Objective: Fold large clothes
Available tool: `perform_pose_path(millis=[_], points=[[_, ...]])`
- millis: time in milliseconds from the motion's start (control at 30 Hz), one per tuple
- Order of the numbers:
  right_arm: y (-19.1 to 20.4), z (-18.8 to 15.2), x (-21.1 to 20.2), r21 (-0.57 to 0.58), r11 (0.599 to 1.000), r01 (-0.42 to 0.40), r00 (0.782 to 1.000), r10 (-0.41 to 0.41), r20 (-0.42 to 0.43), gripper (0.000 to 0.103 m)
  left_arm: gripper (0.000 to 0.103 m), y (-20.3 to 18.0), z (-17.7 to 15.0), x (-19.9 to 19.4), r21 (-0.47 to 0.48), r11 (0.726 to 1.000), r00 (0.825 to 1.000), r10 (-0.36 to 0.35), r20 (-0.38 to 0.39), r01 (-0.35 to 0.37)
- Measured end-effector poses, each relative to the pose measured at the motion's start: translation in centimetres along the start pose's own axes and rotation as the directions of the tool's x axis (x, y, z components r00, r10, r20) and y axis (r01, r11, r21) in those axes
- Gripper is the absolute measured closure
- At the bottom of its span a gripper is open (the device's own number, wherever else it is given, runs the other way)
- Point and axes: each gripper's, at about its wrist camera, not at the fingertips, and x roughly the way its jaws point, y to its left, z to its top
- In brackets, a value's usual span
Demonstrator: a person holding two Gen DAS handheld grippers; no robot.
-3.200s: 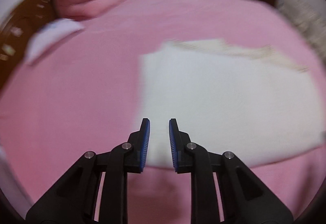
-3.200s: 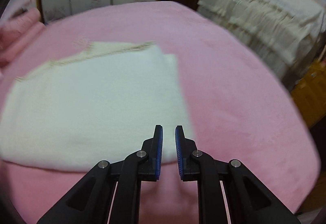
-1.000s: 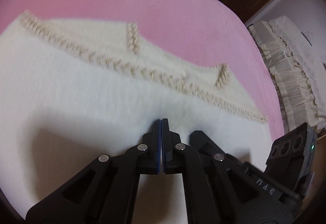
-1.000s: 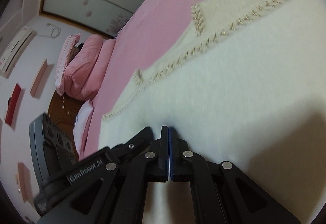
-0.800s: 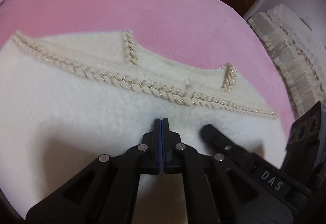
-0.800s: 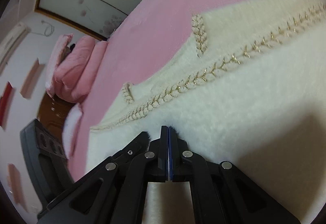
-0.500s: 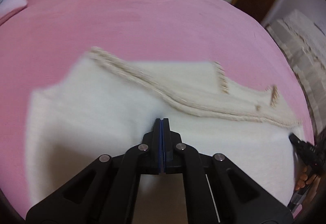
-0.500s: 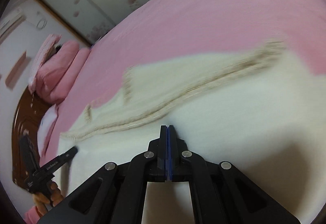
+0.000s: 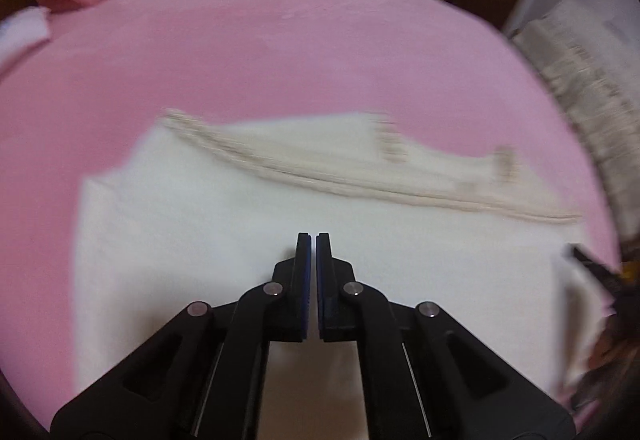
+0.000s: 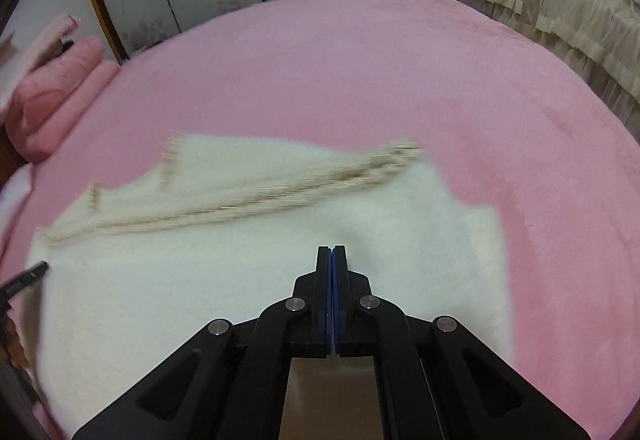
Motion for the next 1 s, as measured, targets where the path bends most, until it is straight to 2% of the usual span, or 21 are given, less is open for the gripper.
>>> perform_pose_path(millis=[33, 67, 133, 167, 300, 400, 467, 500, 533, 567, 600, 633, 667, 700, 733, 767, 800, 867, 900, 967, 1000], points=[[1.4, -0.3, -0.2, 0.051, 0.993, -0.109, 0.994, 0.108, 0.01, 0.103, 0.103, -1.9, -0.6, -0.2, -0.002, 0.998, 0.998, -0.066, -0.017, 0.066], [2.4, -0.6, 0.0, 0.092, 0.98, -0.177, 0.984, 0.177, 0.008, 0.103, 0.103, -3.4, -1.1, -0.2, 0.004, 0.995, 0.994, -0.101, -0.036, 0.101], [4.8, -1.5, 1.9, 0.212, 0.934, -0.288, 0.946, 0.311, -0.086, 0.103, 0.103, -5.9, -2.3, 0.5, 0.034, 0.993, 0.991, -0.115, -0.065, 0.117], [5.5, -2.0, 3.0, 0.253, 0.918, -0.305, 0.927, 0.347, -0.141, 0.103, 0.103, -6.4, -2.7, 0.9, 0.04, 0.994, 0.992, -0.1, -0.081, 0.104], [5.0, -3.1, 5.4, 0.335, 0.894, -0.298, 0.911, 0.371, -0.182, 0.103, 0.103, -5.8, -5.0, 2.7, -0.054, 0.991, 0.976, -0.126, -0.179, 0.119], [5.0, -4.6, 6.0, 0.342, 0.885, -0.316, 0.895, 0.398, -0.203, 0.103, 0.103, -6.3, -6.6, 2.6, 0.025, 0.994, 0.98, -0.099, -0.174, 0.105], [5.2, -3.4, 6.2, 0.217, 0.926, -0.311, 0.902, 0.359, -0.241, 0.103, 0.103, -6.2, -7.0, 2.6, 0.065, 0.995, 0.985, -0.058, -0.165, 0.069], [6.2, -5.3, 5.7, 0.153, 0.941, -0.302, 0.91, 0.332, -0.249, 0.103, 0.103, -5.7, -7.1, 2.2, 0.072, 0.996, 0.988, -0.032, -0.149, 0.043], [6.2, -5.1, 6.0, 0.122, 0.952, -0.28, 0.919, 0.302, -0.252, 0.103, 0.103, -5.3, -7.1, 1.7, 0.083, 0.996, 0.989, -0.016, -0.145, 0.028], [5.1, -5.3, 5.7, 0.098, 0.968, -0.233, 0.933, 0.251, -0.258, 0.103, 0.102, -4.5, -7.0, 1.3, 0.101, 0.995, 0.989, 0.001, -0.145, 0.014], [3.3, -4.9, 5.6, 0.096, 0.967, -0.237, 0.93, 0.254, -0.267, 0.103, 0.102, -3.8, -6.8, 0.9, 0.11, 0.994, 0.988, -0.005, -0.151, 0.022], [1.1, -4.2, 5.1, 0.088, 0.964, -0.25, 0.924, 0.265, -0.276, 0.103, 0.102, -3.1, -6.4, 0.4, 0.119, 0.993, 0.989, 0.019, -0.15, -0.001], [-0.3, -3.5, 4.7, 0.055, 0.972, -0.228, 0.932, 0.235, -0.275, 0.103, 0.102, -2.4, -6.0, -0.1, 0.151, 0.984, 0.985, 0.117, -0.127, -0.097], [-1.8, -2.9, 4.1, 0.016, 0.977, -0.211, 0.939, 0.207, -0.275, 0.103, 0.102, -1.3, -5.5, -0.5, 0.19, 0.957, 0.966, 0.242, -0.095, -0.221], [-3.0, -1.9, 4.0, -0.034, 0.986, -0.161, 0.951, 0.146, -0.274, 0.103, 0.102, 1.0, -5.3, -0.4, 0.194, 0.929, 0.938, 0.336, -0.081, -0.316], [-4.7, -1.2, 3.5, -0.086, 0.994, -0.068, 0.966, 0.044, -0.255, 0.103, 0.102, 3.3, -5.0, -0.5, 0.158, 0.925, 0.926, 0.364, -0.102, -0.346], [-6.1, -0.4, 3.0, -0.087, 0.995, -0.041, 0.968, 0.018, -0.249, 0.103, 0.102, 6.2, -4.8, -0.5, 0.101, 0.93, 0.921, 0.364, -0.137, -0.352], [-10.6, 0.7, 2.2, -0.027, 1.0, -0.001, 0.971, -0.005, -0.24, 0.103, 0.102, 8.8, -4.6, -1.2, 0.077, 0.945, 0.932, 0.327, -0.158, -0.319], [-11.8, 1.1, 2.0, -0.022, 1.0, 0.018, 0.971, -0.022, -0.239, 0.103, 0.102, 8.8, -4.6, -1.4, 0.118, 0.944, 0.932, 0.326, -0.161, -0.309], [-13.5, 1.7, 1.7, -0.057, 0.995, 0.078, 0.968, -0.089, -0.234, 0.103, 0.102, 7.6, -4.9, -1.3, 0.205, 0.92, 0.918, 0.368, -0.149, -0.335], [-14.5, 2.4, 2.0, -0.053, 0.995, 0.086, 0.968, -0.096, -0.233, 0.103, 0.102, 7.1, -5.1, -0.9, 0.231, 0.908, 0.911, 0.388, -0.14, -0.35]])
